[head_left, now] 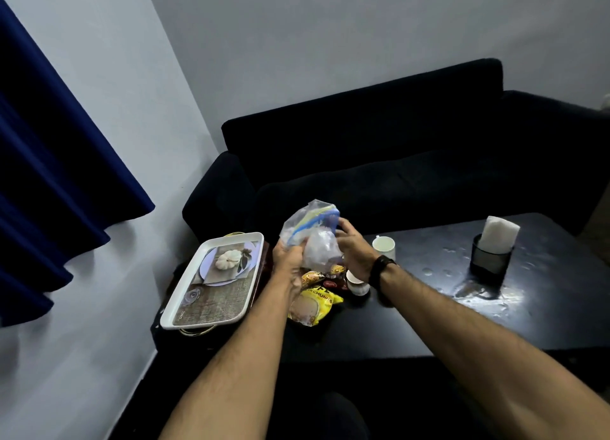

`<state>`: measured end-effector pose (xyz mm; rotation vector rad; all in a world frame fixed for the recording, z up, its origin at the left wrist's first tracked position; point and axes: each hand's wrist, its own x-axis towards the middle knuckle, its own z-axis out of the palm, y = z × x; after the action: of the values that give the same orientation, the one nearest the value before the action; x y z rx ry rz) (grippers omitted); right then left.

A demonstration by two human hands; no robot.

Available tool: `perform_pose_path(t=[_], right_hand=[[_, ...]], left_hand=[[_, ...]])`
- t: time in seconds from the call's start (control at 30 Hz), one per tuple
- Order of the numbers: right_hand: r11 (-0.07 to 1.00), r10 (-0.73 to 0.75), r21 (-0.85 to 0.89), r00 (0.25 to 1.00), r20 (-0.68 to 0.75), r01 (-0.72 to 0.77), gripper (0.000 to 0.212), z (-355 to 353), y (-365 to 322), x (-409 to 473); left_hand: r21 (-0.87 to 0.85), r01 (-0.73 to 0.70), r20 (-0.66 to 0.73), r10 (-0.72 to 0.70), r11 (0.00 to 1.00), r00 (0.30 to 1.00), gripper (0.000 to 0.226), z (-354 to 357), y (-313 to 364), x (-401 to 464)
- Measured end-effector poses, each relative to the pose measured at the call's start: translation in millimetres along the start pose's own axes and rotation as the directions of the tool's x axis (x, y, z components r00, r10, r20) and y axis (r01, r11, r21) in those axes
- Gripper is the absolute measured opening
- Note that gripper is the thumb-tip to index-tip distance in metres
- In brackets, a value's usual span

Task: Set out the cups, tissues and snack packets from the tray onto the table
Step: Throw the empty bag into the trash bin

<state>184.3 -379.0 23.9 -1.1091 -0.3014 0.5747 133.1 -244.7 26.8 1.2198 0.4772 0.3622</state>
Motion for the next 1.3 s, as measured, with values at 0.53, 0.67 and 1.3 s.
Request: perform_pose_path(t=[0.53, 0.67, 1.3], right_hand=[[0.599, -0.290, -0.784, 0.957, -0.026, 0.160, 0.040, -52.2, -14.9, -57.6], [0.637, -0.389, -0.769, 0.882, -0.265, 0.049, 0.022, -105.3, -29.2, -85.2], [0.883, -0.095, -0.278, 0.436, -0.895, -0.379, 0.005, -374.4, -42.9, -328.7]], left_hand=[[0.208, 0.211, 0.444, -0.284, 0.955, 0.850, 0.027, 65.0, -10.9, -29.4], [0.554, 0.065, 0.480, -0.382, 0.830, 0.790, 0.025, 103.0, -21.0, -54.7], [0.681, -0.588, 0.727, -0.504, 0.437, 0.467, 0.055, 299.5, -201.1, -164.9]])
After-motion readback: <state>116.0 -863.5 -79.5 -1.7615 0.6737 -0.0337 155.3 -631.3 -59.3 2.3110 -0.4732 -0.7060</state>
